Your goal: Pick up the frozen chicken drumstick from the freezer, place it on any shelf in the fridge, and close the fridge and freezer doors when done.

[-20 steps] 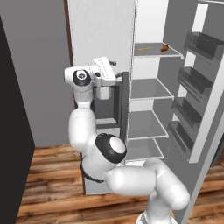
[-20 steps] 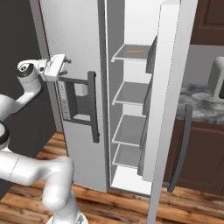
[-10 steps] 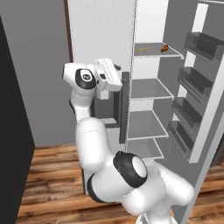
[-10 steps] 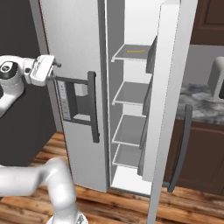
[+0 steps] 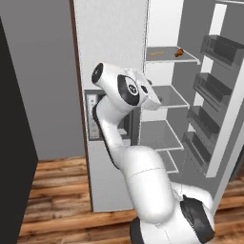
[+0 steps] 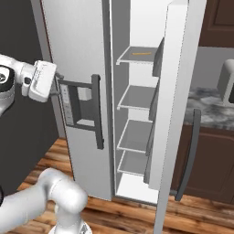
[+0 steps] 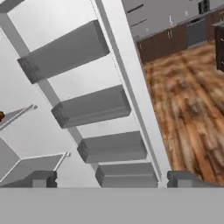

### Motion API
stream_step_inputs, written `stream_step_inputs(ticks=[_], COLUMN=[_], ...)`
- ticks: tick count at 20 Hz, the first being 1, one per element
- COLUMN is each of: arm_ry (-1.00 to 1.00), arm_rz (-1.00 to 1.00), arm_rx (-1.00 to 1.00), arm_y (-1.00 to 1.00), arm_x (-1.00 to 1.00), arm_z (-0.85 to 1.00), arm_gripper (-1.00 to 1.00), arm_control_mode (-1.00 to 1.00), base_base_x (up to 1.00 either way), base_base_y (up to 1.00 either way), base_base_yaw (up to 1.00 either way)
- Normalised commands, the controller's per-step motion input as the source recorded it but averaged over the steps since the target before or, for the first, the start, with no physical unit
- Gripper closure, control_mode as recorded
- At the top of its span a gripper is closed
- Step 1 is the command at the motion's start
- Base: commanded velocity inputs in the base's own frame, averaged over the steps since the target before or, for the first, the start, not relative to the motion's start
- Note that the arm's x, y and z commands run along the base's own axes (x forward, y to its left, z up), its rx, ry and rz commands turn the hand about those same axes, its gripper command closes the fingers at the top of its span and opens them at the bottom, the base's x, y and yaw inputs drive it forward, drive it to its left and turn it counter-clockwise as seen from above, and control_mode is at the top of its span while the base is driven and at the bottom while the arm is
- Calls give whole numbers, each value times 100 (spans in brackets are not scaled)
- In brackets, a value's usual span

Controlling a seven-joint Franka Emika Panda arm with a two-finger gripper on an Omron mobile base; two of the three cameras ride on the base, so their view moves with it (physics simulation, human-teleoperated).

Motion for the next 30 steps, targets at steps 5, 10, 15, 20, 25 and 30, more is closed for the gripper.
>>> stream_step_inputs(ticks=[5,10,15,20,25,30], arm_ry=[2,2,1,0,0,0], arm_rz=[22,21,21,19,16,17], arm_rx=[24,21,21,23,28,27], arm_y=[-61,-58,-59,-71,-89,-100], arm_x=[-100,-100,-100,-100,-100,-100], arm_z=[9,14,12,4,5,0], arm_gripper=[-100,-100,-100,-100,-100,-100], arm_control_mode=[-100,-100,-100,-100,-100,-100], base_base_x=[0,0,0,0,0,0], base_base_y=[0,0,0,0,0,0], base_base_yaw=[0,0,0,0,0,0])
